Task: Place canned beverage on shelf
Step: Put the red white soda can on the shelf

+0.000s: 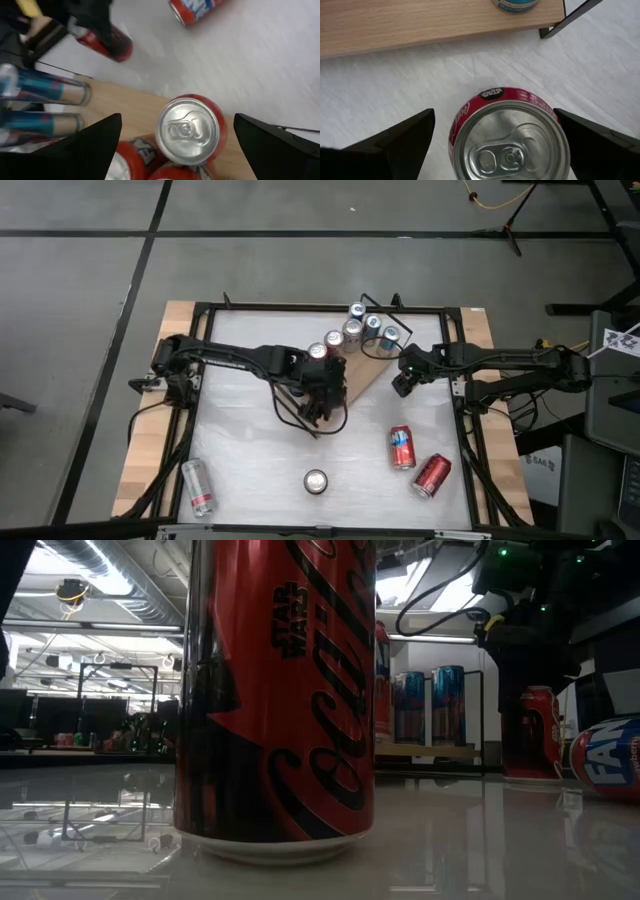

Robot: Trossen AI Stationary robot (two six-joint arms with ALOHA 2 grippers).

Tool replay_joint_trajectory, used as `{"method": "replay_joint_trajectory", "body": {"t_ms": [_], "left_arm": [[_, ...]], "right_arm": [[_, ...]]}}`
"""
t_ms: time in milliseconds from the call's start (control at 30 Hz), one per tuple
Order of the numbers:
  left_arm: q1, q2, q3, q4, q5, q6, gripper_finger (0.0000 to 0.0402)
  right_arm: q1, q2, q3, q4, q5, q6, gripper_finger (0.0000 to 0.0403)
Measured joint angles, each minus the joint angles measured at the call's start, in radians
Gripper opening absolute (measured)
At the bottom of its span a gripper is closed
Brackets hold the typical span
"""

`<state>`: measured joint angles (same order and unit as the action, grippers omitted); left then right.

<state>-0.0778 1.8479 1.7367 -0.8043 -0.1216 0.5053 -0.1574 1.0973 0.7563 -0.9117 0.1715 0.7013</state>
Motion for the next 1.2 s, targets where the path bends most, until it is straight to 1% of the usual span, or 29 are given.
{"method": "replay_joint_trajectory", "body": {"t_ms": [167, 333, 500, 633, 767, 867, 967, 1067, 1200], "left_arm": [[-0.006, -0.048, 0.0, -0.002, 0.0, -0.011, 0.0377], [-0.004, -0.116, 0.0, -0.045, -0.032, -0.105, 0.0377], [-0.004, -0.194, 0.0, -0.154, -0.034, -0.224, 0.0377], [-0.004, -0.264, 0.0, -0.279, -0.04, -0.354, 0.0377], [-0.013, -0.329, 0.0, -0.361, -0.063, -0.471, 0.0377], [-0.045, -0.389, -0.007, -0.372, -0.141, -0.515, 0.0377], [-0.083, -0.461, -0.062, -0.371, -0.248, -0.573, 0.0377], [-0.12, -0.541, -0.159, -0.35, -0.317, -0.645, 0.0377], [-0.163, -0.64, -0.315, -0.27, -0.358, -0.726, 0.0377]], "right_arm": [[0.0, 0.0, 0.0, -0.003, 0.0, 0.005, 0.039], [0.0, 0.0, 0.0, -0.004, -0.001, 0.006, 0.039], [0.0, 0.0, 0.0, -0.005, -0.001, 0.008, 0.039], [0.0, 0.0, 0.0, -0.007, -0.008, 0.008, 0.0386], [0.0, 0.0, 0.0, -0.008, -0.014, 0.008, 0.0353], [0.0, 0.0, 0.0, -0.007, -0.013, 0.009, 0.0315], [0.0, 0.0, 0.001, -0.007, -0.008, 0.009, 0.0283], [0.0, -0.001, 0.001, -0.005, -0.008, 0.009, 0.0282], [0.0, 0.0, 0.002, 0.006, -0.022, 0.018, 0.0282]]}}
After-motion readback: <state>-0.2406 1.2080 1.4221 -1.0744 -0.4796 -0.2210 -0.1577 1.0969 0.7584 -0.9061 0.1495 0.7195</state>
